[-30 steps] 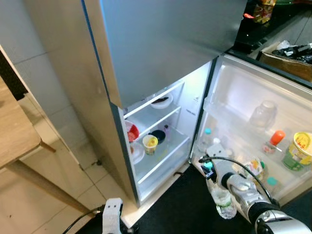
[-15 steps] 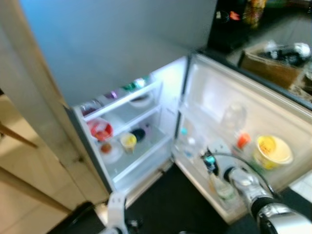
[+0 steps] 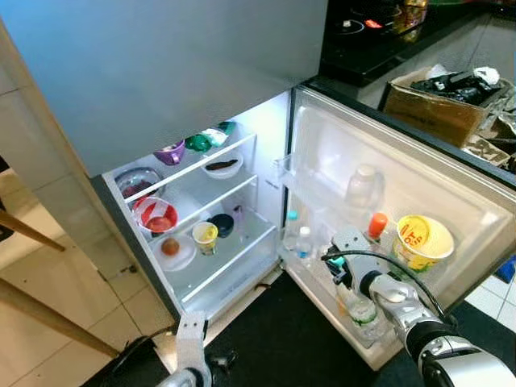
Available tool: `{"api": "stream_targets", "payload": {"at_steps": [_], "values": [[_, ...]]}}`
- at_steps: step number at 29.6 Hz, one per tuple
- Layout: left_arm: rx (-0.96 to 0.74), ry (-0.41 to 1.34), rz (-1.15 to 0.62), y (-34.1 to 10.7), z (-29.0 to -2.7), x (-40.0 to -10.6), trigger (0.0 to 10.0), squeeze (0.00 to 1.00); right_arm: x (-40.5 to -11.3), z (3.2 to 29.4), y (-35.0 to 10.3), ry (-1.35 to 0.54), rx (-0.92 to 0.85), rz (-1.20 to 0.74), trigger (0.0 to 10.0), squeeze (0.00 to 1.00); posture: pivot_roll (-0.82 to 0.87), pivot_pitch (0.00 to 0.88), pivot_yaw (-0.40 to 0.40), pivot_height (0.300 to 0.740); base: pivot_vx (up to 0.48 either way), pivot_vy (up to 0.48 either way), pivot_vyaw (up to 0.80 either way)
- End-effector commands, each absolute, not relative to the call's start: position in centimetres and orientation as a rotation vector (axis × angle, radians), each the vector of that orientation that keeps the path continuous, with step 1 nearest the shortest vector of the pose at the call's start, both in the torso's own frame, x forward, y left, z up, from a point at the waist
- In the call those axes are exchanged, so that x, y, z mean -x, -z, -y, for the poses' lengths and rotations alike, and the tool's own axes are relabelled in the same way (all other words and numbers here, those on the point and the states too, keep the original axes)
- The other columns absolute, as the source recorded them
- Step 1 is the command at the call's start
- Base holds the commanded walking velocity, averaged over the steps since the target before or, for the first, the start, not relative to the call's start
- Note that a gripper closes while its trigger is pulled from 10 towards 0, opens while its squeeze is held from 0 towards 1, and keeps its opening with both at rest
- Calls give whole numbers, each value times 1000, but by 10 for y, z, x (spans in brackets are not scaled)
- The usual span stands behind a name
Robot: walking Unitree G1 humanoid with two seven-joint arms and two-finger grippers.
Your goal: Restocking fridge
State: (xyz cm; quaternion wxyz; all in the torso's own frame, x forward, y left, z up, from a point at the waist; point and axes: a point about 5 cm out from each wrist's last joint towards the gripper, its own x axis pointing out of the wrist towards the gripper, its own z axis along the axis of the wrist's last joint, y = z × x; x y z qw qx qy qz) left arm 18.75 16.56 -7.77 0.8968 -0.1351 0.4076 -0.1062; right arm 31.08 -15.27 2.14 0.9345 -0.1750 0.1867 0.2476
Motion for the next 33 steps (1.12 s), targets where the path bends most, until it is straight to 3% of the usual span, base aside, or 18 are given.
{"api": "stream_targets", "payload": {"at_steps": [1, 20, 26, 33], "values": [[289, 222, -841, 78, -163, -188, 10000, 0, -317, 149, -30, -523, 372, -339, 10000, 0, -45, 23, -34, 740, 0, -465, 0], [297, 180, -832, 79, -166, -186, 10000, 0, -317, 138, -33, -628, 346, -320, 10000, 0, -54, 37, -44, 740, 0, -24, 0], [280, 191, -690, 61, -167, -213, 10000, 0, -324, 112, -51, -720, 196, -235, 10000, 0, -44, 94, -55, 740, 0, 0, 0], [237, 253, -581, 45, -166, -234, 10000, 0, -339, 117, -68, -619, 135, -180, 10000, 0, -25, 140, -51, 740, 0, 0, 0]]}}
